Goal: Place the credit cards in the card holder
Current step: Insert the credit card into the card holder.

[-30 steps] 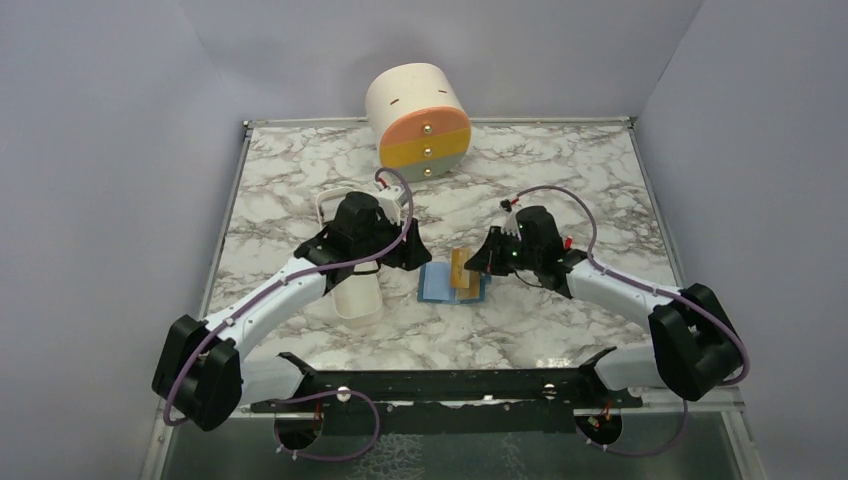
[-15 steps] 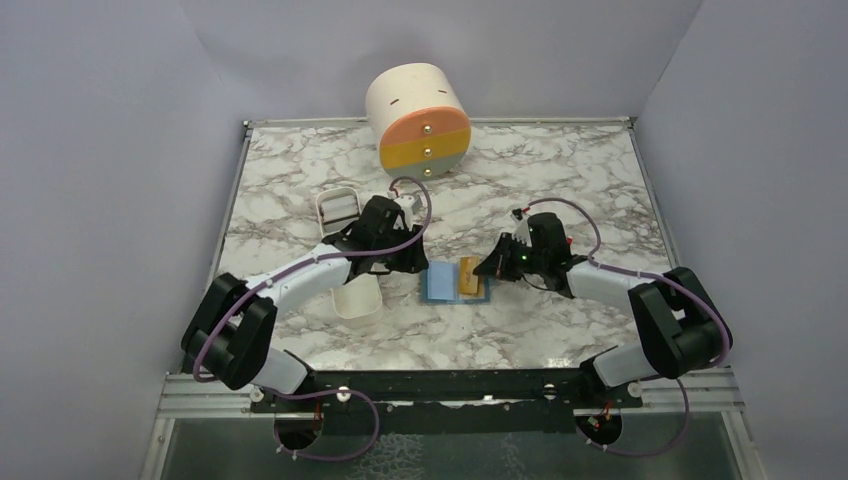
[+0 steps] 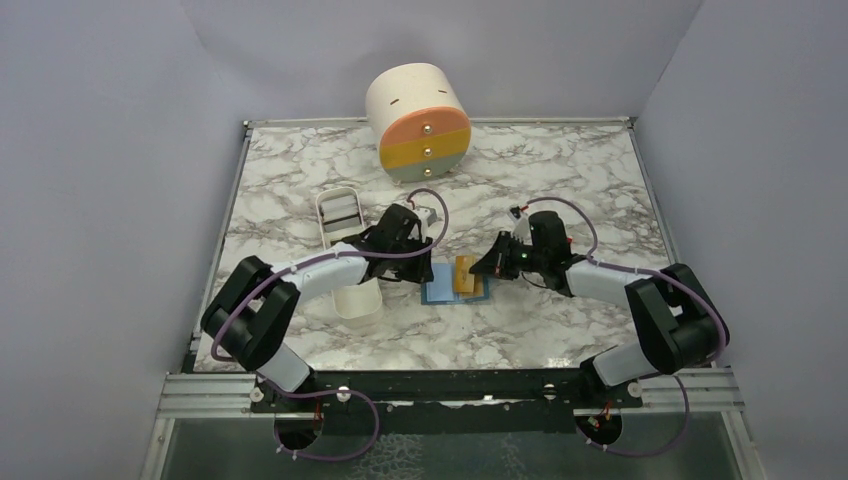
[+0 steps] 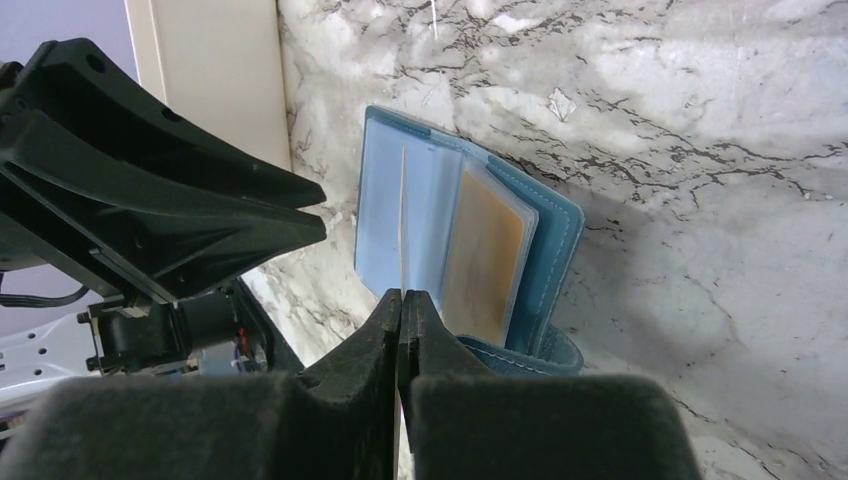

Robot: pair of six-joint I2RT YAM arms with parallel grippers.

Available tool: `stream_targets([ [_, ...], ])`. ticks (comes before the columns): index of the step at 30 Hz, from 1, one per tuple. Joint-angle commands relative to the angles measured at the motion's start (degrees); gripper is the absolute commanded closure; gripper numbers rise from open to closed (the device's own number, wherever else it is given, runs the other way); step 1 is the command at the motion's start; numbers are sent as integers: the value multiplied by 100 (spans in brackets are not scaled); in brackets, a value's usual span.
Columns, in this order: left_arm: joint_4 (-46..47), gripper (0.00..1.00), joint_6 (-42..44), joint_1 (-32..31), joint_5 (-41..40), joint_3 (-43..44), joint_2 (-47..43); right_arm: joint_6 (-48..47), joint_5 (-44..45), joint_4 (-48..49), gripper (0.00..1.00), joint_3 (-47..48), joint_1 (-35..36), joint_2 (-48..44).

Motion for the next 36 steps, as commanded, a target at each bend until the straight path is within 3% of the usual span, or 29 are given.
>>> stream_targets([
  [1, 120, 74, 57, -102, -165, 2, 204, 65, -182, 242, 99, 101, -33, 198],
  [7, 144, 90, 134, -206, -141, -46, 447, 119, -57, 291, 99, 123, -39, 376],
  [14, 155, 96, 192, -293, -304, -168, 491, 37, -1, 250, 99, 61, -35, 436],
  [36, 439, 100, 89, -377, -375, -520, 274, -289, -243, 0, 99, 161, -28, 793],
])
